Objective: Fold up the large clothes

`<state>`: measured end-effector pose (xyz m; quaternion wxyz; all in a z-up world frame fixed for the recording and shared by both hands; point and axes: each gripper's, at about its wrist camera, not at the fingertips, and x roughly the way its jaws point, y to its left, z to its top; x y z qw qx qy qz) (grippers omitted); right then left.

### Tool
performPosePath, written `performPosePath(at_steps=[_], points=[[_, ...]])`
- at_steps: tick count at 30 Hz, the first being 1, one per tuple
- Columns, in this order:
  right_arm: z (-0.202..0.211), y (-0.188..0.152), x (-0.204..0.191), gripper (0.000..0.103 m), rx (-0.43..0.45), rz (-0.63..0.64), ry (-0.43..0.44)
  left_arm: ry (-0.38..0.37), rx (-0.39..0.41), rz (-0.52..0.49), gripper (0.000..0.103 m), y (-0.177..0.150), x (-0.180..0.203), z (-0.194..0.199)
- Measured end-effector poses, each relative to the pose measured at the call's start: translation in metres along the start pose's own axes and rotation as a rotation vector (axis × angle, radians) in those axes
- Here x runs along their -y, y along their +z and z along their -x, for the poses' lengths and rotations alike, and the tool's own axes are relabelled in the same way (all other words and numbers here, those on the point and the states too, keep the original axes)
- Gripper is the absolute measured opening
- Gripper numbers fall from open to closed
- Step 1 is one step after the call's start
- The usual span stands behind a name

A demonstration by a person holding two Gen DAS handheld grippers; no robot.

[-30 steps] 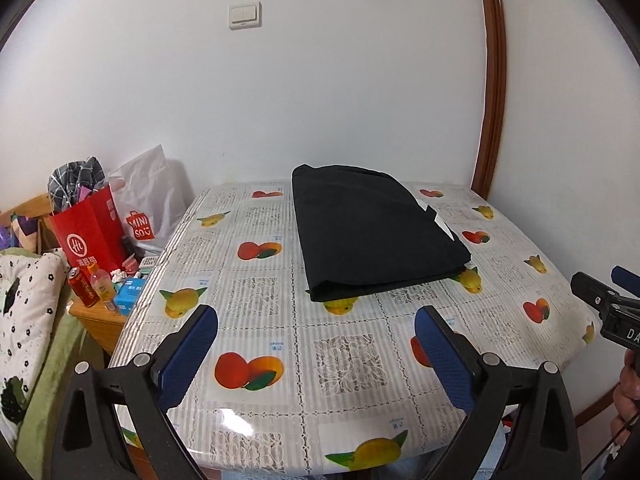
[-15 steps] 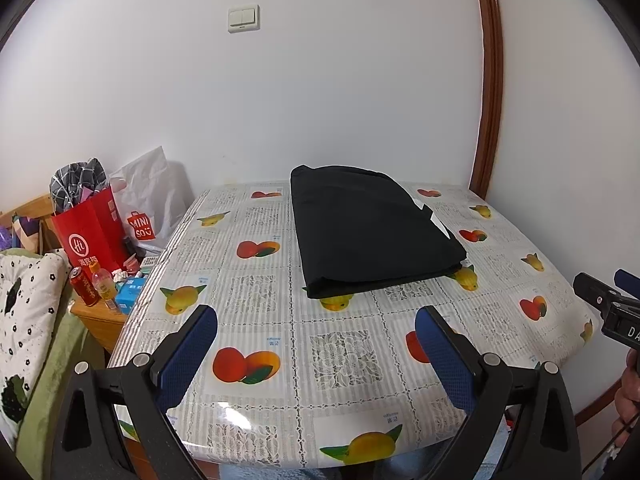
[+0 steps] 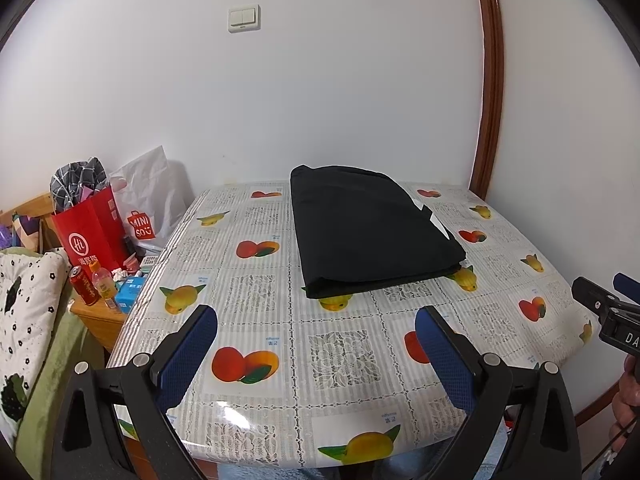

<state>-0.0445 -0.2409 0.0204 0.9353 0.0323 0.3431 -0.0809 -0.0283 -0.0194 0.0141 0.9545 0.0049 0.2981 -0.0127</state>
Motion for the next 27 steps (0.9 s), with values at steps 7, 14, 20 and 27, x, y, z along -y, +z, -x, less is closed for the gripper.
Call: performPosePath(at_steps=[7, 14, 20, 27], points=[[-0.0001, -0.0002, 0.0003, 0.103, 0.000, -0.001, 0.002, 0.003, -0.009, 0.000, 0.100, 0.0001, -0.0003, -0.0016], [-0.0002, -0.0005, 0.0000, 0.103, -0.002, 0.000, 0.001, 0.008, -0.009, 0.000, 0.100, 0.0005, 0.0002, -0.0010], [0.0000, -0.0012, -0.0004, 0.103, -0.003, -0.004, 0.001, 0.008, -0.009, 0.001, 0.100, 0.0008, 0.0001, -0.0007], [-0.0005, -0.0009, 0.0001, 0.103, -0.003, -0.003, 0.001, 0.008, -0.007, -0.001, 0.100, 0.0012, -0.0015, -0.0003]])
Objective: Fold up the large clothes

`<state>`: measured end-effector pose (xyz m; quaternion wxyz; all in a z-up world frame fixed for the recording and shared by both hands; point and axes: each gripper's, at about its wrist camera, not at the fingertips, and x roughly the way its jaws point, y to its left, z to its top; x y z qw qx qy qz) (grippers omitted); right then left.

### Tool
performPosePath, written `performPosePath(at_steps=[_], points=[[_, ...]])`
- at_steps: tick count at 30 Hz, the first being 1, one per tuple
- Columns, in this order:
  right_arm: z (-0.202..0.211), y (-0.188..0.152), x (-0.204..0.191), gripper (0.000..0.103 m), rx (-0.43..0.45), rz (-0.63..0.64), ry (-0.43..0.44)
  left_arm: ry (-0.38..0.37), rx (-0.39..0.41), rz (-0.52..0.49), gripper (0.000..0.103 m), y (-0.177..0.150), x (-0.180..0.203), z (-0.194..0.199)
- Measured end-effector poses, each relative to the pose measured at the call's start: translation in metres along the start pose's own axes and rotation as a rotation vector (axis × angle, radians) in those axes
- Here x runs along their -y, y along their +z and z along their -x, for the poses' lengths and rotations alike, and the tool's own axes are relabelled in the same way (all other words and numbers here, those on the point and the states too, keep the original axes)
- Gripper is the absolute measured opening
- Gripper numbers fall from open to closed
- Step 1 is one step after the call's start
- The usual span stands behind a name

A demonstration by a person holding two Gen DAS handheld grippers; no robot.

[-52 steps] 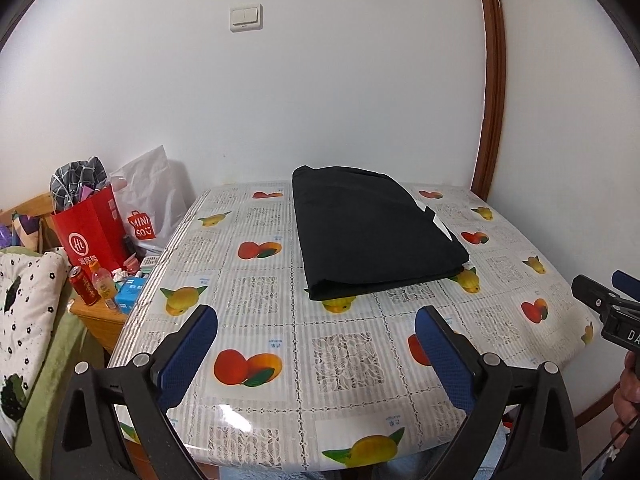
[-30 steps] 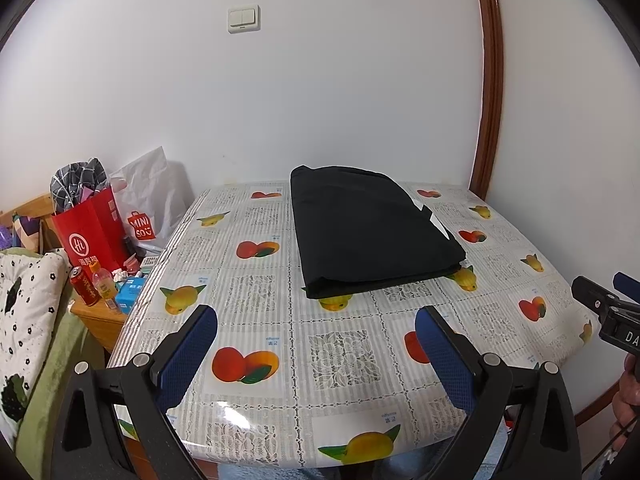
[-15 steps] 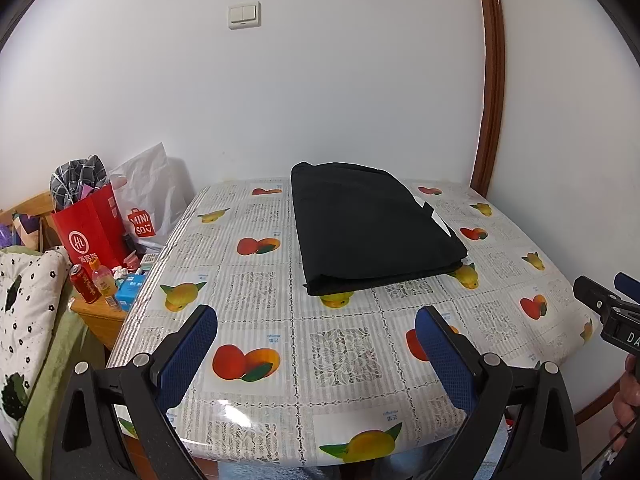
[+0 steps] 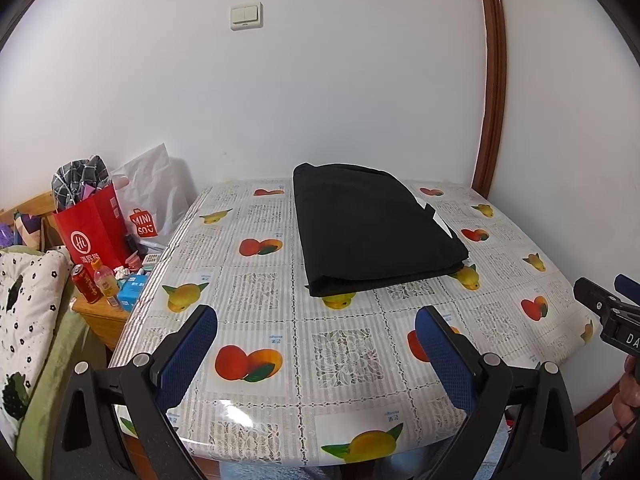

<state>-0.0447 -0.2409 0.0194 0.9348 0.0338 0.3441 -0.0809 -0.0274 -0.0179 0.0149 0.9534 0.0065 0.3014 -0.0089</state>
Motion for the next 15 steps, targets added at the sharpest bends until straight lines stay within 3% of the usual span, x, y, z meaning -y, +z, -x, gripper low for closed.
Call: performPosePath(at_steps=[15], points=[[-0.0010, 0.0017, 0.0007, 0.103, 0.002, 0.005, 0.007, -0.009, 0.006, 0.020, 0.100, 0.0054, -0.0036, -0.0001]])
